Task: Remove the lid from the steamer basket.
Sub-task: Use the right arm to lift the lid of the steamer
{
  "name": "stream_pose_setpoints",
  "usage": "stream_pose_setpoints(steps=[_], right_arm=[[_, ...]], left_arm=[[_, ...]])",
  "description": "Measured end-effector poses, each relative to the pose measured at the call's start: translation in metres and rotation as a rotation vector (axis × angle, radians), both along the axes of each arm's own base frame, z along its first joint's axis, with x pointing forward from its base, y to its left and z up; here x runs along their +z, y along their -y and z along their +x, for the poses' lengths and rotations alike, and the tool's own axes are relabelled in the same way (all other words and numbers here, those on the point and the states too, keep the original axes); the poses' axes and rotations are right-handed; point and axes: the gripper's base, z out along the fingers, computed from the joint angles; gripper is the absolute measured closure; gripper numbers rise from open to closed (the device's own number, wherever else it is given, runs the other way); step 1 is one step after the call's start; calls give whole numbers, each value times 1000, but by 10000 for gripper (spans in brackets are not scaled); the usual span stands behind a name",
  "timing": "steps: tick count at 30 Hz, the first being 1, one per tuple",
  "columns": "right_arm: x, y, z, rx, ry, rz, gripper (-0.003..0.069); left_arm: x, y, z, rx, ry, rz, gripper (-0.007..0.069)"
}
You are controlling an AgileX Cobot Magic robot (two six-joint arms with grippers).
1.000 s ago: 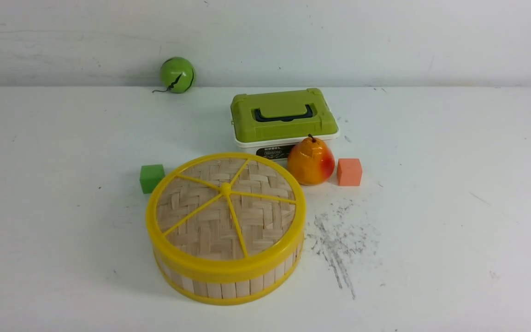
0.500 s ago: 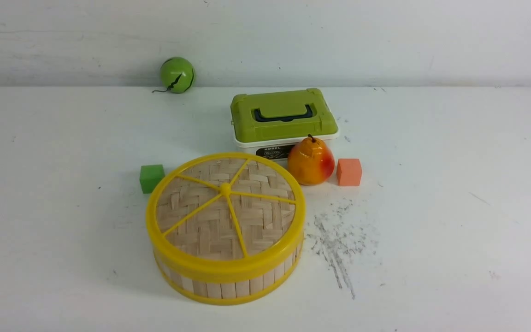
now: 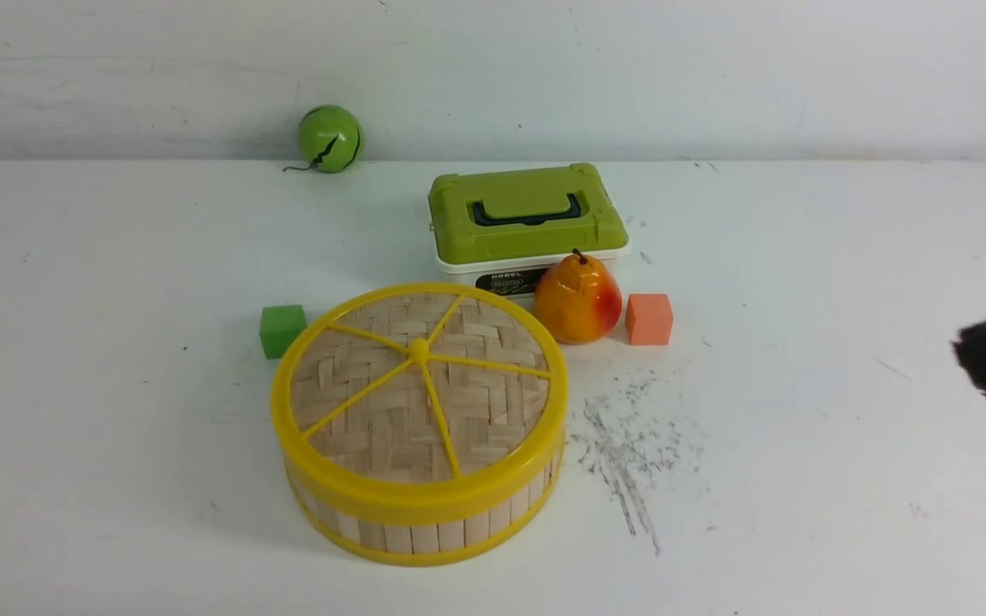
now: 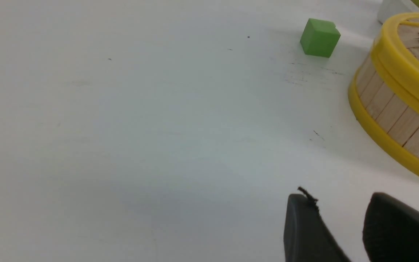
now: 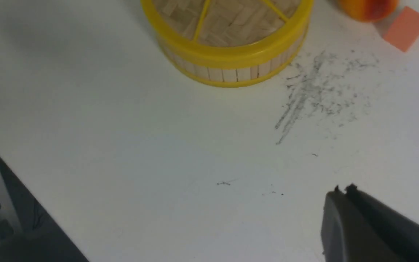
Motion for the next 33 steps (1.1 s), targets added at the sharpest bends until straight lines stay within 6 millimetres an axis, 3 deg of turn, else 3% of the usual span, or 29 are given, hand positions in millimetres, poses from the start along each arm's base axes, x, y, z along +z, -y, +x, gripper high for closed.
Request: stream_pose_setpoints(steps=[5, 6, 10, 13, 15, 17, 18, 21, 25, 30, 33], right_arm=[[-3, -54, 47, 34, -49, -167, 671], [-4, -57, 48, 43, -49, -167, 671], [-11, -115, 80, 54, -35, -252, 659], [-25, -152, 100, 90, -45, -271, 623], [-27, -163, 107, 98, -41, -267, 601], [-43, -188, 128, 108, -68, -243, 520], [-44, -190, 129, 108, -70, -242, 505], [-64, -211, 152, 83, -101, -226, 363], [-93, -231, 176, 55, -106, -207, 258], [-127, -245, 193, 31, -106, -191, 241], [-144, -251, 201, 17, -109, -192, 272]], left_arm=[[0, 0, 0, 0, 0, 0, 386], [0, 0, 0, 0, 0, 0, 386], [0, 0, 0, 0, 0, 0, 386], [0, 0, 0, 0, 0, 0, 386], [0, 0, 0, 0, 0, 0, 386], [0, 0, 0, 0, 0, 0, 386], [0, 0, 0, 0, 0, 0, 386], [0, 0, 0, 0, 0, 0, 385], [0, 0, 0, 0, 0, 0, 386], [0, 0, 0, 0, 0, 0, 386], [0, 0, 0, 0, 0, 0, 386]])
